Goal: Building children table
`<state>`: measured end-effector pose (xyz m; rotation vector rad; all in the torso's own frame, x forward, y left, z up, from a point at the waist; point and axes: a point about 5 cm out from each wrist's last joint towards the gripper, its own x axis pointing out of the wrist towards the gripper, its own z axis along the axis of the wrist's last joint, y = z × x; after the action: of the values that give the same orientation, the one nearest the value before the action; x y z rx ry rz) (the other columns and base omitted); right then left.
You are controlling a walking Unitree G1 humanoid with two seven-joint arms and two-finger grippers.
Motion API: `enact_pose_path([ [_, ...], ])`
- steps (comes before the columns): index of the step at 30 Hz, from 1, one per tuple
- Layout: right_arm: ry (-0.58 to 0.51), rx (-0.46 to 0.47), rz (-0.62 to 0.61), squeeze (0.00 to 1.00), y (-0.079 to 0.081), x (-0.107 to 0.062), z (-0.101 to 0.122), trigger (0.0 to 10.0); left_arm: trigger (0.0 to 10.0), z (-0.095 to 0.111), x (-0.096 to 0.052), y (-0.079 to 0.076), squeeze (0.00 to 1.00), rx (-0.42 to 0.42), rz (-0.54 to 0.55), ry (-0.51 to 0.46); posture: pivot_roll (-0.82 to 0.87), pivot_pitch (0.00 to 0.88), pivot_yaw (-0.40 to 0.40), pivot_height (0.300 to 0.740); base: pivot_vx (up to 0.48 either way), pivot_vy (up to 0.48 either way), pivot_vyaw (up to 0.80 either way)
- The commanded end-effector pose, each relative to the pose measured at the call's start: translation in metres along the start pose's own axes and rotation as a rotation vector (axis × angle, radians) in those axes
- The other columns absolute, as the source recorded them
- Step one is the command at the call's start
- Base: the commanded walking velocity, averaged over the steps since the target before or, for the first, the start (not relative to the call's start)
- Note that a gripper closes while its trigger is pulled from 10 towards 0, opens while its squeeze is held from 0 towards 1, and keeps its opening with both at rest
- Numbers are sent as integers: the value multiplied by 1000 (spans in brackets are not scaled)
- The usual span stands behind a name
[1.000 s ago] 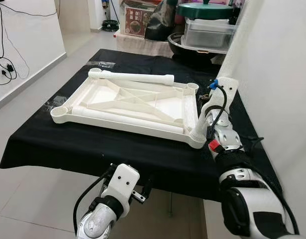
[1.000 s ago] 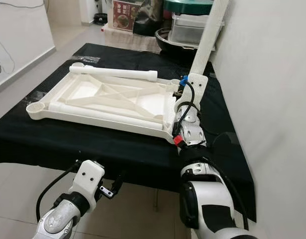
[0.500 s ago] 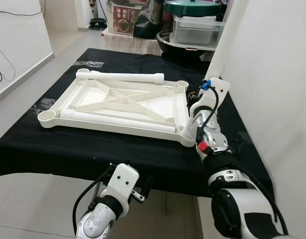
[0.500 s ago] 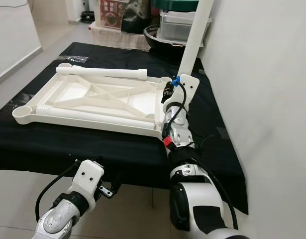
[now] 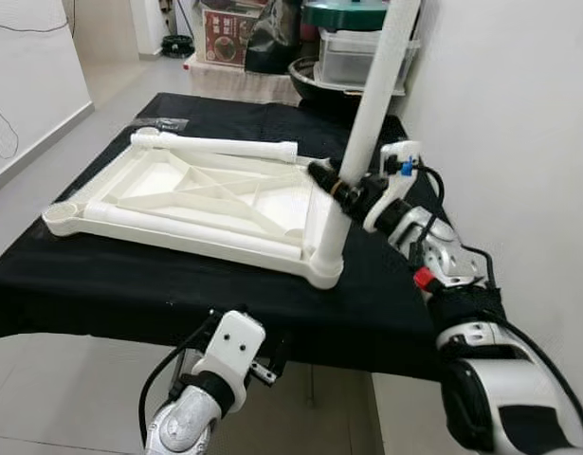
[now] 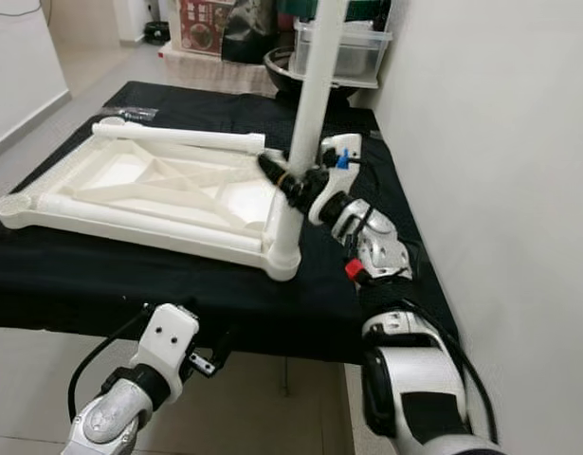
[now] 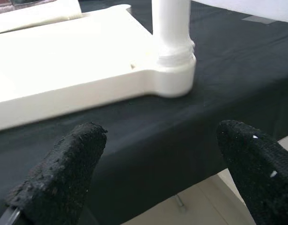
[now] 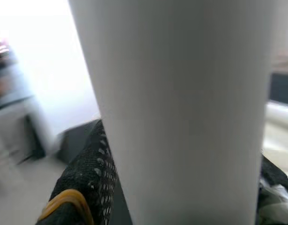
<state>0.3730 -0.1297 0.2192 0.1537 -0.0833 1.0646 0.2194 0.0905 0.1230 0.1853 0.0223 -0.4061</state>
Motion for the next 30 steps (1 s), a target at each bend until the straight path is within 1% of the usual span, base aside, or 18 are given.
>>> enact_pose_path([
  [1, 61, 9, 195, 0, 17, 7, -9, 10000, 10000, -4, 0, -2, 0, -1, -1, 21, 143, 28, -134, 740, 0, 0, 0],
  [3, 61, 9, 195, 0, 17, 7, -9, 10000, 10000, -4, 0, -2, 0, -1, -1, 21, 143, 28, -134, 740, 0, 0, 0],
  [4, 122, -33, 252, 0, 22, 13, -16, 6745, 10000, -4, -1, -1, 0, -1, -1, 22, 144, 31, -133, 740, 0, 0, 0],
  [5, 137, -56, 206, 0, 20, 17, -19, 0, 10000, -4, -1, -1, 0, -2, -1, 22, 146, 28, -133, 740, 0, 0, 0],
  [7, 145, -70, 170, 0, 17, 19, -21, 0, 10000, -4, -1, -1, 0, -2, -1, 22, 146, 27, -133, 740, 0, 0, 0],
  [9, 116, -75, 0, 0, 7, 24, -20, 0, 10000, -5, -2, -2, 0, -2, -2, 24, 149, 21, -135, 740, 0, 0, 0],
  [10, 116, -75, 0, 0, 7, 24, -20, 0, 10000, -5, -2, -2, 0, -2, -2, 24, 149, 21, -135, 740, 0, 0, 0],
  [15, 71, -78, -433, 0, -21, 15, -16, 0, 10000, -5, -2, -2, 0, 1, -6, 25, 147, 16, -131, 740, 0, 0, 0],
  [16, 71, -78, -433, 0, -21, 15, -16, 0, 10000, -5, -2, -2, 0, 1, -6, 25, 147, 16, -131, 740, 0, 0, 0],
  [17, 76, -67, -522, 0, -26, 11, -16, 0, 10000, -5, -2, -1, 0, 1, -6, 25, 146, 19, -130, 740, 0, 0, 0],
  [18, 76, -67, -522, 0, -26, 11, -16, 0, 10000, -5, -2, -1, 0, 1, -6, 25, 146, 19, -130, 740, 0, 0, 0],
  [22, 118, -47, -1143, 0, -55, -32, -20, 0, 10000, -5, -2, -1, 0, 3, -7, 26, 138, 19, -123, 740, 0, 0, 0],
  [23, 118, -47, -1143, 0, -55, -32, -20, 0, 10000, -5, -2, -1, 0, 3, -7, 26, 138, 19, -123, 740, 0, 0, 0],
  [24, 121, -46, -1235, 0, -57, -40, -22, 0, 10000, -6, -2, -1, 0, 3, -7, 27, 138, 19, -123, 740, 0, 0, 0],
  [26, 121, -46, -1235, 0, -57, -40, -22, 0, 10000, -6, -2, -1, 0, 3, -7, 27, 138, 19, -123, 740, 0, 0, 0],
  [27, 113, -31, -1316, 0, -57, -45, -25, 0, 10000, -6, -2, -1, 0, 3, -7, 27, 141, 19, -125, 740, 0, 0, 0],
  [28, 113, -31, -1316, 0, -57, -45, -25, 0, 10000, -6, -2, -1, 0, 3, -7, 27, 141, 19, -125, 740, 0, 0, 0],
  [30, 63, 17, -1508, 0, -43, -39, -37, 0, 10000, -7, -1, -1, 0, 5, -8, 27, 136, 16, -119, 740, 0, 0, 0],
])
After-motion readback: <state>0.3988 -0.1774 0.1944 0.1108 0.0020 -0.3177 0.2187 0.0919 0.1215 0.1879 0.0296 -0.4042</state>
